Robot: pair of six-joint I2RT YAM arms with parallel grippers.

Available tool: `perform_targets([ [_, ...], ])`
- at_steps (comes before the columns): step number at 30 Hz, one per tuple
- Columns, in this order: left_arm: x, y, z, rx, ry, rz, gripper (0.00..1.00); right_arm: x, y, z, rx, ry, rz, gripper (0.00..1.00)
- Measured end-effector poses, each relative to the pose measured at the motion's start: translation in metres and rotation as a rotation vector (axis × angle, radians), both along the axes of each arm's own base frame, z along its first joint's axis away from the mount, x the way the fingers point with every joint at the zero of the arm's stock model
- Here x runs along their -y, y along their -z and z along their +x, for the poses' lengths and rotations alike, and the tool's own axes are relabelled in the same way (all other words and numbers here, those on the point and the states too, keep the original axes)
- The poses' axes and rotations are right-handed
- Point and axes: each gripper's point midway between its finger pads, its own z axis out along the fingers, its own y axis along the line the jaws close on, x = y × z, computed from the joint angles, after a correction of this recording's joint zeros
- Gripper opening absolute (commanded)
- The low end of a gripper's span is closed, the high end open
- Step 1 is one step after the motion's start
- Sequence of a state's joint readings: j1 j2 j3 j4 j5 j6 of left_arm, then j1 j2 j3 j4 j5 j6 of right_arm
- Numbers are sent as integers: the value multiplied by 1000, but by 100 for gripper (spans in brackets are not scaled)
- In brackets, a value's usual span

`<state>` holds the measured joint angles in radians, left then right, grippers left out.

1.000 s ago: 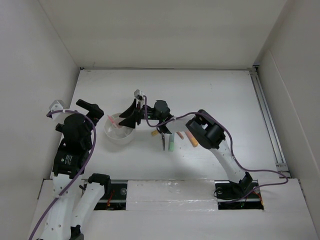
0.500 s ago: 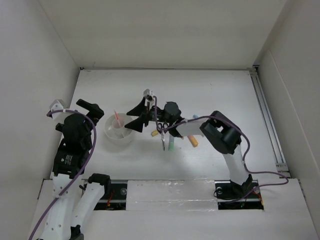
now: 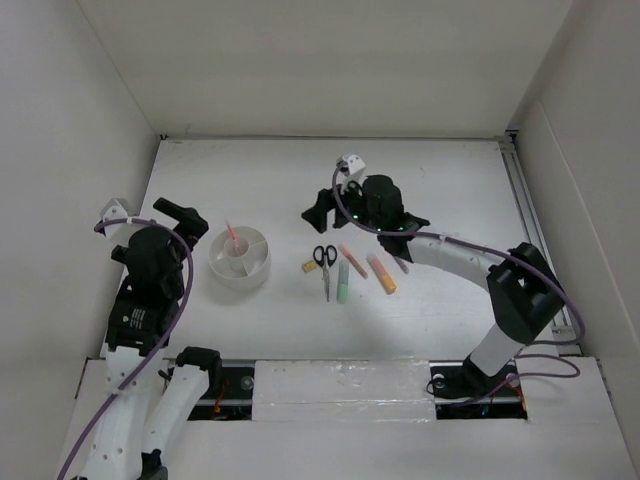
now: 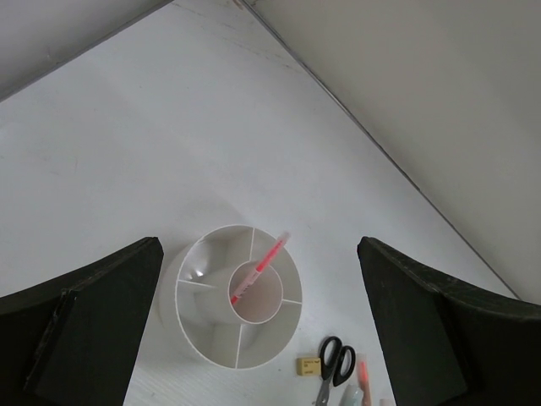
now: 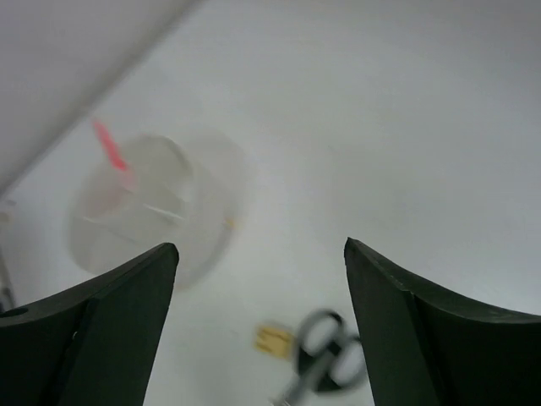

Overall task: Sort the stationery into containers
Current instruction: Place the pen in the storage box, then pick up the pen from the center of the board.

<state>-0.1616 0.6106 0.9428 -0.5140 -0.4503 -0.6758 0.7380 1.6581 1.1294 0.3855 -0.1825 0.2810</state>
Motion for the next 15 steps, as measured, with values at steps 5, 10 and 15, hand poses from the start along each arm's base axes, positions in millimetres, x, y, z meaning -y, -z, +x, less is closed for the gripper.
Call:
perform_targets([
  [5, 4, 5, 4, -24, 21, 3, 100, 93, 103, 18, -235, 140, -243, 79],
  [10, 7, 8, 7, -40, 41, 5, 100, 101, 148, 0, -348, 101, -368, 74],
  [15, 8, 9, 7, -41, 46, 5, 100, 98, 175, -12, -399, 74, -461, 67],
])
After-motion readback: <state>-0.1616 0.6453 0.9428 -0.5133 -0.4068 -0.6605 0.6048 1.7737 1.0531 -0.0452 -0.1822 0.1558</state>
